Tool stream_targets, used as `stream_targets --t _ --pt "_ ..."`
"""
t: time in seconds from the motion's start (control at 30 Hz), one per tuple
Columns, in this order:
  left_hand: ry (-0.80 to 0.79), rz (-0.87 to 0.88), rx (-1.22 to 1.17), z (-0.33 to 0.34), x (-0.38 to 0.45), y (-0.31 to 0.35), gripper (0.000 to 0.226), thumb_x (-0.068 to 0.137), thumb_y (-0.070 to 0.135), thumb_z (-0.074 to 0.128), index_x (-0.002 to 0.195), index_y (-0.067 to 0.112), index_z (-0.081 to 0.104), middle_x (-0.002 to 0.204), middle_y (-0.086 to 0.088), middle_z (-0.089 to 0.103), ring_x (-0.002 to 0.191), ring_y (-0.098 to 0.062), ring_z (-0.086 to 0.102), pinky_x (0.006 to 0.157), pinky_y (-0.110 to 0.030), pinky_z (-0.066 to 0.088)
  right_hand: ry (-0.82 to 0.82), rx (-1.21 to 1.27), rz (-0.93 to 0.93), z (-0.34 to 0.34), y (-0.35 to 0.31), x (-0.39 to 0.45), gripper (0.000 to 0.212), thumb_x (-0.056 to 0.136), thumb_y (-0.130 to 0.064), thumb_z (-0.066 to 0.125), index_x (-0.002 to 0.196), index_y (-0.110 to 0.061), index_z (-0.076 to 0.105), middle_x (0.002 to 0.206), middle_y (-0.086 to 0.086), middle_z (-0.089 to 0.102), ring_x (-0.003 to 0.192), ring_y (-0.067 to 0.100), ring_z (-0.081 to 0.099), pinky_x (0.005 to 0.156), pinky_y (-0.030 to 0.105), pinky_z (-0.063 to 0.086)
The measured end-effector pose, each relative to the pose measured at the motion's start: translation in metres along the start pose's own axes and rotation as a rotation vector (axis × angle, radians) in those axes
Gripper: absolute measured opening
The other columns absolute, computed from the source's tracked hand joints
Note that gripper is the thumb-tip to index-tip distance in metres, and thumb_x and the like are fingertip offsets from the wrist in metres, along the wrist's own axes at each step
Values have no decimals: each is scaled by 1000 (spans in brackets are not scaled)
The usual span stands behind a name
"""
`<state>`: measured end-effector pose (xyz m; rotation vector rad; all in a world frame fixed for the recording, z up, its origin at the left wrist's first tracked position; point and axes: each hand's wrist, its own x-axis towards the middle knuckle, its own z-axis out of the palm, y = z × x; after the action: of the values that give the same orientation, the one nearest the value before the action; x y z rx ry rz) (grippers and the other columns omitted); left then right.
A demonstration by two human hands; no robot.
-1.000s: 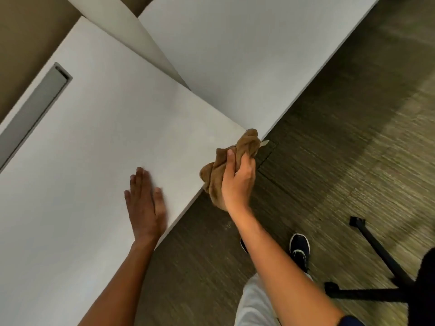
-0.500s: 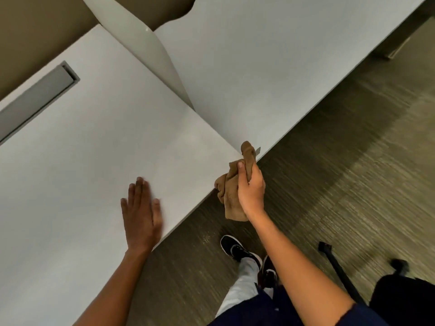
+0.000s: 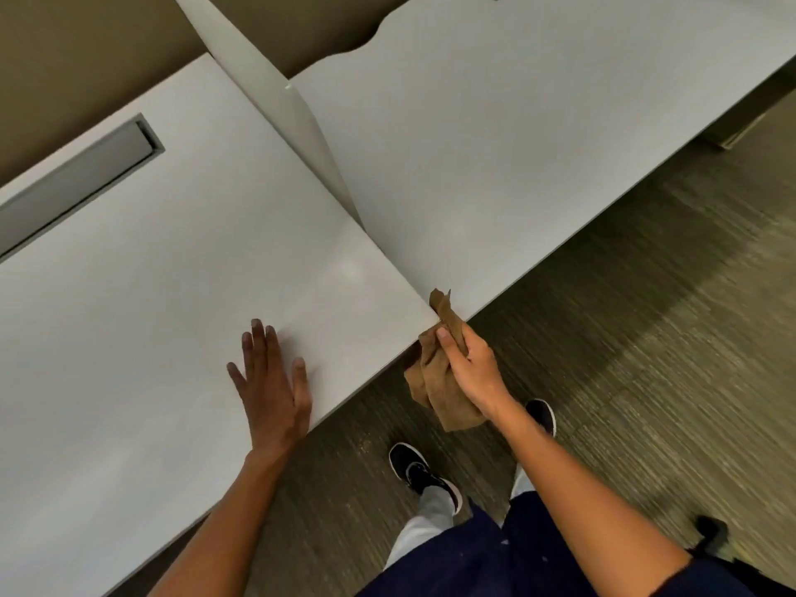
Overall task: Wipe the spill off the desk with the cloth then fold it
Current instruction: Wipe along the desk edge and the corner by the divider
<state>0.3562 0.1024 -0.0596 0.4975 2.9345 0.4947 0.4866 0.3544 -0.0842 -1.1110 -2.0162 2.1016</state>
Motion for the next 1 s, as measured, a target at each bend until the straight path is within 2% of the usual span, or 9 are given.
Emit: stream_targets --t 0.17,0.27,0.4,0.53,0.67,0.8,1.0 --pt "68 -32 -70 18 12 76 68 100 40 28 159 15 4 167 2 -8 153 -12 -10 123 -45 -9 -161 13 12 -20 4 9 23 91 -59 52 113 -53 57 115 -18 67 107 -6 60 95 18 45" --pt "94 -71 -46 30 16 108 68 101 40 27 159 17 0 167 3 -10 153 -13 -12 124 -46 -9 -257 22 30 -32 6 17 24 92 -59 51 115 -55 54 118 -20 65 111 -7 58 99 19 44" --pt "85 -177 31 45 29 139 69 100 43 24 159 16 1 166 3 -11 153 -13 -12 124 -49 -7 -356 60 66 -57 11 32 28 91 -61 50 118 -54 54 114 -25 63 107 -14 56 97 15 44" --pt "57 -253 93 54 45 153 70 99 47 22 159 17 2 167 3 -10 153 -14 -12 123 -50 -8 -404 94 100 -77 19 51 46 94 -59 47 136 -40 49 125 -13 62 117 2 56 106 31 44" --pt "44 -302 136 58 49 157 70 99 49 21 159 18 0 167 4 -11 153 -13 -13 123 -50 -9 -460 90 129 -88 19 63 36 94 -61 46 128 -51 47 122 -14 61 115 5 56 105 35 44" --pt "39 -325 140 67 48 155 69 100 50 19 159 21 -3 167 6 -11 153 -12 -12 124 -50 -7 -499 101 145 -91 18 73 23 94 -60 46 117 -55 49 119 -15 62 112 3 57 104 34 46" --pt "78 -316 117 71 49 146 69 100 54 19 159 24 0 167 9 -8 153 -9 -10 124 -48 -3 -543 101 104 -90 21 76 23 93 -59 47 114 -53 53 118 -12 63 110 1 59 97 24 47"
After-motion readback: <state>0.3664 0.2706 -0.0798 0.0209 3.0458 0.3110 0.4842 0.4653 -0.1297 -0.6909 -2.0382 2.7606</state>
